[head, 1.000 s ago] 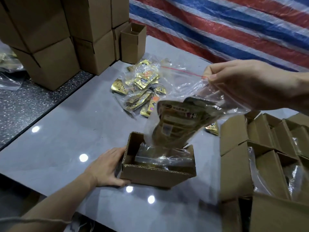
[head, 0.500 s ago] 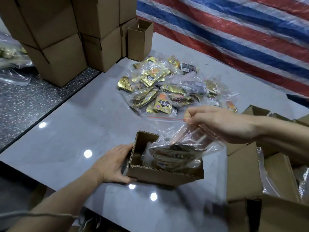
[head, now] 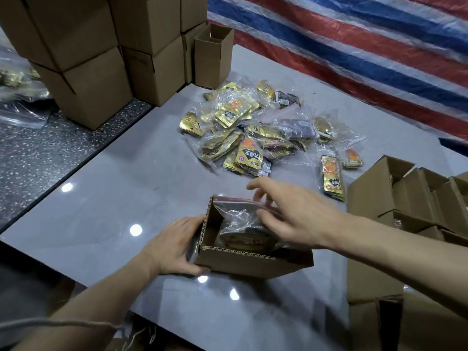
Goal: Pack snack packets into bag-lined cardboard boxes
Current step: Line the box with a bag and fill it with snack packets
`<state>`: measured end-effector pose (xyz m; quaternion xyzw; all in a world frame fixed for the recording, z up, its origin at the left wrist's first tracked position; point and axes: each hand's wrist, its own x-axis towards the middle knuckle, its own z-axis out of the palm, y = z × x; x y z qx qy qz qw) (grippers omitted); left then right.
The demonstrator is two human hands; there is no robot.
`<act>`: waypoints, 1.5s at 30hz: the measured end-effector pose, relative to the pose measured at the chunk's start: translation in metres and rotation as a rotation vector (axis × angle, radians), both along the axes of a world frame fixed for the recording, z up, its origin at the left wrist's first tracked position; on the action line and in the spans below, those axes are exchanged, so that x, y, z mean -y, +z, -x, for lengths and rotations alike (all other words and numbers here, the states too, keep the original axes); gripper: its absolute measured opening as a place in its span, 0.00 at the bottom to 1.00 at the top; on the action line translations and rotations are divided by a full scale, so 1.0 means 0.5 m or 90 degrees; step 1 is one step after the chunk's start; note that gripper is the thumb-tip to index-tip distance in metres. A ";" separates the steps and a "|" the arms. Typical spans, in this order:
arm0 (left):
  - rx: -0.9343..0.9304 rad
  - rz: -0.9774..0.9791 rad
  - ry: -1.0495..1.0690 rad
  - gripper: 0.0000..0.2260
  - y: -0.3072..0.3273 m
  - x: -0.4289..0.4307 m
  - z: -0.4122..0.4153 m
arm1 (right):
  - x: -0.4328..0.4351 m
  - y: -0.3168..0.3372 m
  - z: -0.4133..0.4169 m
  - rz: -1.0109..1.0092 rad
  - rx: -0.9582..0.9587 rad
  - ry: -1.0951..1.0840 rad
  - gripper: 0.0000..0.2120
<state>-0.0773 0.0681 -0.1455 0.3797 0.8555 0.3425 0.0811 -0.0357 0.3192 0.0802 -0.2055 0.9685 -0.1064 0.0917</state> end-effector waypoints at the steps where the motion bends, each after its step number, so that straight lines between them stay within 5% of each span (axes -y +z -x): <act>1: -0.002 -0.002 0.002 0.39 -0.001 -0.001 0.000 | 0.004 0.001 -0.006 -0.006 -0.052 0.035 0.19; 4: -0.002 -0.005 0.005 0.38 -0.005 -0.001 0.000 | 0.021 0.000 -0.020 -0.036 -0.103 0.141 0.12; 7: 0.003 -0.004 -0.001 0.38 -0.004 -0.001 0.002 | 0.033 -0.012 -0.031 -0.039 0.067 0.187 0.15; 12: 0.013 0.010 -0.013 0.39 -0.010 0.000 0.004 | 0.039 -0.033 -0.053 -0.036 0.208 0.088 0.25; 15: 0.020 0.020 -0.010 0.40 -0.015 -0.001 0.005 | 0.042 -0.054 -0.041 -0.068 0.286 0.054 0.21; 23: 0.019 0.011 -0.007 0.42 -0.014 -0.001 0.004 | 0.064 -0.080 0.016 0.131 0.533 -0.132 0.20; 29: 0.006 -0.003 -0.010 0.41 -0.012 0.000 0.005 | 0.106 -0.066 0.048 0.050 0.555 -0.104 0.20; 34: -0.006 0.007 -0.027 0.35 -0.006 0.000 0.005 | 0.119 -0.023 0.019 -0.135 0.413 0.053 0.22; 40: -0.003 0.005 0.009 0.39 -0.009 0.004 0.000 | 0.028 -0.005 -0.011 -0.230 0.361 -0.030 0.09; 45: -0.018 -0.002 -0.009 0.39 -0.007 -0.002 0.001 | 0.025 -0.058 -0.008 -0.174 0.449 -0.105 0.13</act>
